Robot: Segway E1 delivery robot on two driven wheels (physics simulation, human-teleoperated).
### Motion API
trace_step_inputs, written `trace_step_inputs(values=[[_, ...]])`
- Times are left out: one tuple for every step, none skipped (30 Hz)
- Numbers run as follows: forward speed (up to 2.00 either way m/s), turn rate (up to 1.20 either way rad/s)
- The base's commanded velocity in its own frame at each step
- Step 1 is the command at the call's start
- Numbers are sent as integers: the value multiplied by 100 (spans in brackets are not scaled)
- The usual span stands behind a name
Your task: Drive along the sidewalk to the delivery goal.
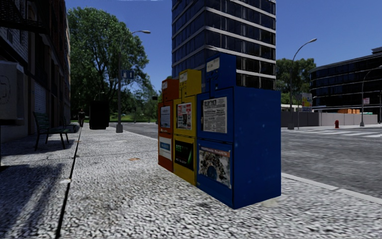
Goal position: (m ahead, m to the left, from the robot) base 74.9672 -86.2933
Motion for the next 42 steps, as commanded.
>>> trace_step_inputs(values=[[89,41],[96,41],[99,41],[100,40],[101,40],[101,40],[101,48],[101,53],[101,54],[101,55],[101,55],[101,55],[101,55],[101,55],[101,55],[101,55],[101,55],[101,55],[101,55],[100,55],[100,55],[100,55],[100,55],[100,55],[100,55],[100,55],[100,55],[100,55],[100,55],[99,48],[99,44],[99,42],[99,42],[99,42],[99,42],[101,42],[103,42],[105,42],[106,42],[106,42],[106,42],[107,42]])
